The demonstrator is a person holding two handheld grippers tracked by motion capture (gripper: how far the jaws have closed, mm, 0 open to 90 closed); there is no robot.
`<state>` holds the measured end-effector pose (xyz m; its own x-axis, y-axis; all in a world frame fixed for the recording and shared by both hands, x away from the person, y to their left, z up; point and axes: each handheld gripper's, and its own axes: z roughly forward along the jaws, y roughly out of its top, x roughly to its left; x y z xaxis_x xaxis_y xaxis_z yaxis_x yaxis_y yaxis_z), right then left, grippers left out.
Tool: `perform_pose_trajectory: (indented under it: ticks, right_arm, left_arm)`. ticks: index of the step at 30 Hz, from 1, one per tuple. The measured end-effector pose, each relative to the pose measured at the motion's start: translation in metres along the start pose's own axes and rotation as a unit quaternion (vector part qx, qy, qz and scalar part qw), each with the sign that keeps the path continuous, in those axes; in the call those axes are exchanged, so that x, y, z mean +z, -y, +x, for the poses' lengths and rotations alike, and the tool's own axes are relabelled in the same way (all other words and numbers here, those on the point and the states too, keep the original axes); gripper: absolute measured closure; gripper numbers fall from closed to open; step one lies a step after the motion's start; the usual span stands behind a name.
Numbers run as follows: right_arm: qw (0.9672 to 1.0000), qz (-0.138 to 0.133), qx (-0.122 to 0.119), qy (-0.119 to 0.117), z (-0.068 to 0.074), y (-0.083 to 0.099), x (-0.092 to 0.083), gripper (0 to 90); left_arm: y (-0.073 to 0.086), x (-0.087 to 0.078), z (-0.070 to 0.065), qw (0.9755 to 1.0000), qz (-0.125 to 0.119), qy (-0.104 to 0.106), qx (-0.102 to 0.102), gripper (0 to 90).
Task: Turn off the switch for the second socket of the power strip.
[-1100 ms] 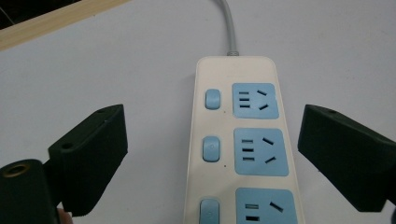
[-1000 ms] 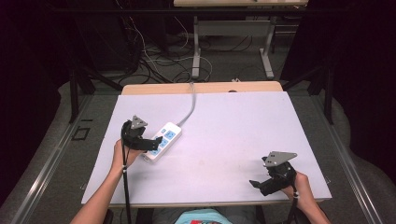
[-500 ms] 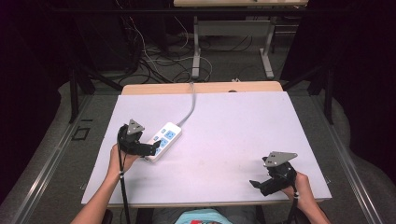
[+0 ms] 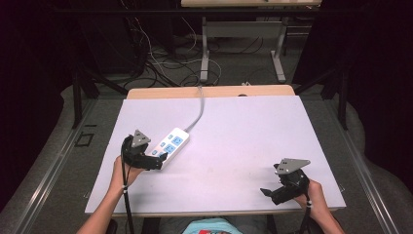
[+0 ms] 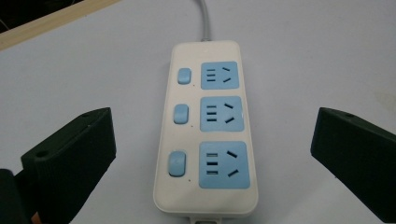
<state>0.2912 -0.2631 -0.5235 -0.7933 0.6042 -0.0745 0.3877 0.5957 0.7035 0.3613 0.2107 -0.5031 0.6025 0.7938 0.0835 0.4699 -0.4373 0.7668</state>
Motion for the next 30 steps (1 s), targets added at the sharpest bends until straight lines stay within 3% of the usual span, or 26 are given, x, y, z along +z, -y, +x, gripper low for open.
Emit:
perform_pose_trajectory:
  ticks: [30]
  right_arm:
    - [1.0, -0.004, -0.002, 0.005, 0.0, 0.0, 0.002, 3.9]
  left_arm:
    - [0.031, -0.031, -0.024, 0.9997, 0.016, 0.012, 0.014, 0.0]
